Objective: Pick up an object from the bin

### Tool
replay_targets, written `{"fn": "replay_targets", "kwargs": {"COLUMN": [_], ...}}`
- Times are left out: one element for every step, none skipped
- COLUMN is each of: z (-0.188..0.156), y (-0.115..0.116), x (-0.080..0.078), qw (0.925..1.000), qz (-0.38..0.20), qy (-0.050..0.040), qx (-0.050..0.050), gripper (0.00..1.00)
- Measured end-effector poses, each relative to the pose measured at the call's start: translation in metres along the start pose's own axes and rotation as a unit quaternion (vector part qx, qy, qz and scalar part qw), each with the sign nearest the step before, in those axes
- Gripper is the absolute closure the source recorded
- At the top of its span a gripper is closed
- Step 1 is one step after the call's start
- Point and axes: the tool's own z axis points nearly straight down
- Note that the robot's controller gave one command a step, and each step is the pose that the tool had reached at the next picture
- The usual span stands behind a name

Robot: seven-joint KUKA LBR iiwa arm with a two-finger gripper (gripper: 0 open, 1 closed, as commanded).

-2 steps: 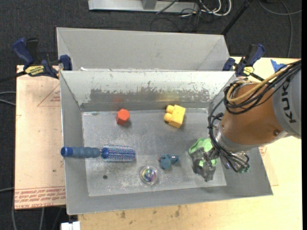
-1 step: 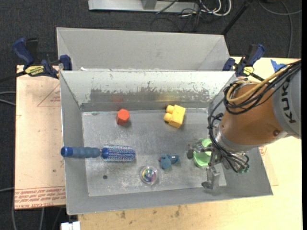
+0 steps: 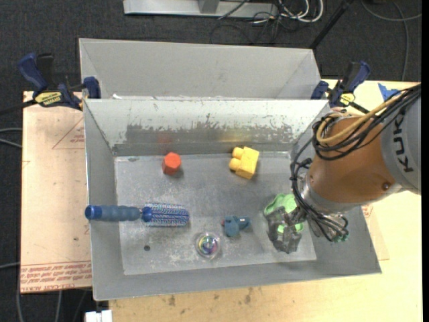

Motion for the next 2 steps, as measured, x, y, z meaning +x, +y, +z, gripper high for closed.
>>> {"fn": "replay_targets", "kwargs": {"z": [0.0,0.037], "y": [0.0,-0.049], "x": [0.0,-0.05], "qw": [1.0,0.9994], "qz": [0.0,-0.034], "qy": [0.0,-0.0022], "qx": [0.0,0.001], "gripper": [0.0,0.0]}}
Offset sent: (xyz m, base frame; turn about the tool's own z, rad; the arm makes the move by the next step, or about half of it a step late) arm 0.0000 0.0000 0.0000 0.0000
